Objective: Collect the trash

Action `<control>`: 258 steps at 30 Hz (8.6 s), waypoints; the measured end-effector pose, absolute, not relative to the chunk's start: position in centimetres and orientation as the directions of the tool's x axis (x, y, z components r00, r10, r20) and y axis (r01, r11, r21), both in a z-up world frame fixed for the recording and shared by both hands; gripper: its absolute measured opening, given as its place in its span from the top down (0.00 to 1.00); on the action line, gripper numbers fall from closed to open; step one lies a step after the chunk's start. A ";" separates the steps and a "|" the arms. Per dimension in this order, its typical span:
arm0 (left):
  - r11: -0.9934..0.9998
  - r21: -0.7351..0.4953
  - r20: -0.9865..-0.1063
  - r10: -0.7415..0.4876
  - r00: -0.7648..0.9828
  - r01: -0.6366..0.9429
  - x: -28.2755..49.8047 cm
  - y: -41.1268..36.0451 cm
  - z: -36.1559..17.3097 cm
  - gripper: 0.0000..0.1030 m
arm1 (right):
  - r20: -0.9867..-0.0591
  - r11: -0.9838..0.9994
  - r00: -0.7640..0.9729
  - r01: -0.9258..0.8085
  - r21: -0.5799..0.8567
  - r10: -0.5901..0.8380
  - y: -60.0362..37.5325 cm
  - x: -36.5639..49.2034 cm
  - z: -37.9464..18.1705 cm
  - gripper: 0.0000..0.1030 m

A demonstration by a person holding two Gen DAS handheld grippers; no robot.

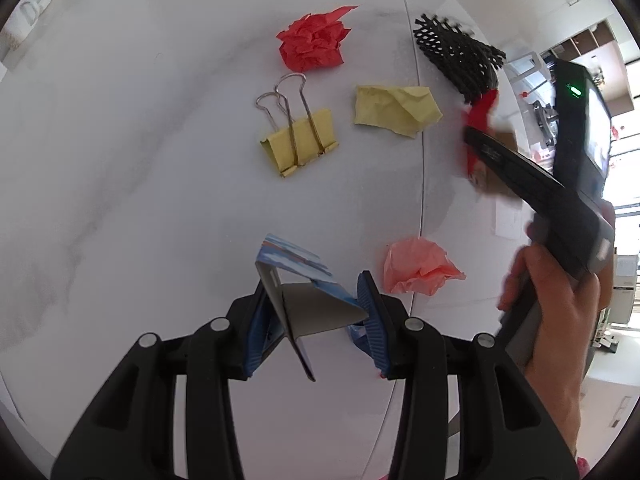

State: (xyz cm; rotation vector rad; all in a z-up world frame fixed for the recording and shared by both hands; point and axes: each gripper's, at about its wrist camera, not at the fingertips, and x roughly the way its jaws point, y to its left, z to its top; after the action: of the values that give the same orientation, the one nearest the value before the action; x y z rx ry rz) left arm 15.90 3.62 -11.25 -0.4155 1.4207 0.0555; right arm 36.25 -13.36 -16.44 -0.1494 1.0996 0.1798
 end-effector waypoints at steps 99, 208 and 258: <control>0.985 -0.112 -0.963 -0.074 0.259 -0.135 11.0 -5.3 -13.4 0.33 | -0.889 0.917 0.321 -0.334 0.216 0.326 -25.5 17.0 -9.8 0.10; 0.986 -0.110 -0.977 -0.130 0.170 0.124 -2.3 -20.9 -8.6 0.12 | -0.925 0.928 0.291 -0.347 0.137 0.246 -39.7 5.3 -10.2 0.16; 0.827 -0.049 -0.973 0.087 0.213 -0.559 22.6 3.8 -14.6 0.47 | -0.905 0.915 0.319 -0.372 0.153 0.281 -16.5 30.9 -15.7 0.02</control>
State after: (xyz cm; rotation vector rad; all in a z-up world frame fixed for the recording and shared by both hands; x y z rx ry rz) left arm 22.61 3.83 -14.65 -0.4375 1.2867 0.4687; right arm 30.88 -16.52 -15.74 -0.0887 1.1704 0.4303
